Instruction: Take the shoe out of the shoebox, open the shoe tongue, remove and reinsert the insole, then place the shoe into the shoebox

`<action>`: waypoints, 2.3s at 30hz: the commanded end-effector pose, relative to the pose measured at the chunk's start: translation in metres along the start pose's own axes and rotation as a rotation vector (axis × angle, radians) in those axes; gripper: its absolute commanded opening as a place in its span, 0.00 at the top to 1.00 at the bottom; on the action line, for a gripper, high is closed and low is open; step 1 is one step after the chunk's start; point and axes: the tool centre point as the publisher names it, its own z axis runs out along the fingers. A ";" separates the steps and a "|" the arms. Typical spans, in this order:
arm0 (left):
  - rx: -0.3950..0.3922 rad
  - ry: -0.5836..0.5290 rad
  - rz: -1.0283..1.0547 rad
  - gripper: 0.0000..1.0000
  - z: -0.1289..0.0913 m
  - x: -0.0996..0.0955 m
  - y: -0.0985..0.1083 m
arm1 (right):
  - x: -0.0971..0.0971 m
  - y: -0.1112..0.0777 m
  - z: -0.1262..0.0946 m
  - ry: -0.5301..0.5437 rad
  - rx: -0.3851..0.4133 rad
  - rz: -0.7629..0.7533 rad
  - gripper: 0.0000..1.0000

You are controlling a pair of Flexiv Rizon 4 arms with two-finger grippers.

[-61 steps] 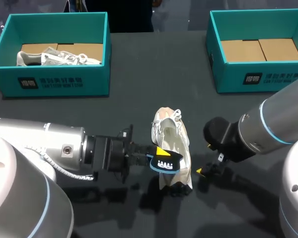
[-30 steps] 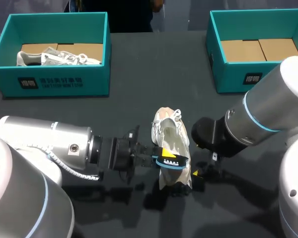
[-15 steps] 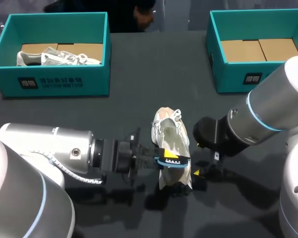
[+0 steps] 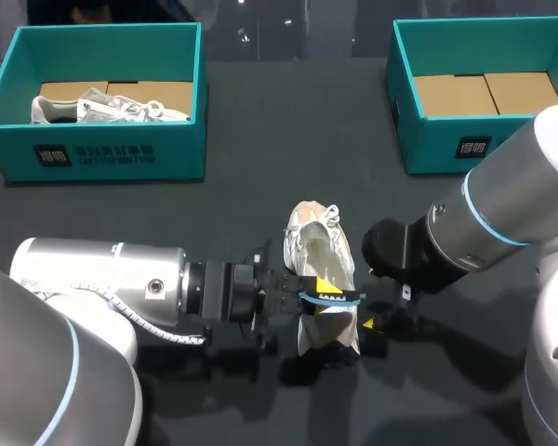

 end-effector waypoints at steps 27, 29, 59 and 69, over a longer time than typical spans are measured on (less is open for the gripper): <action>-0.005 -0.006 -0.105 1.00 0.019 -0.005 0.036 | 0.002 -0.001 0.000 -0.003 0.000 0.000 0.00; -0.008 -0.009 -0.112 1.00 0.018 -0.005 0.040 | 0.002 -0.001 0.000 -0.003 0.000 0.000 0.00; -0.125 -0.073 -0.112 1.00 0.025 -0.010 0.106 | 0.002 -0.001 0.000 -0.003 0.000 0.000 0.00; -0.153 -0.065 -0.128 1.00 0.022 -0.012 0.108 | 0.002 -0.001 0.000 -0.003 0.000 0.000 0.00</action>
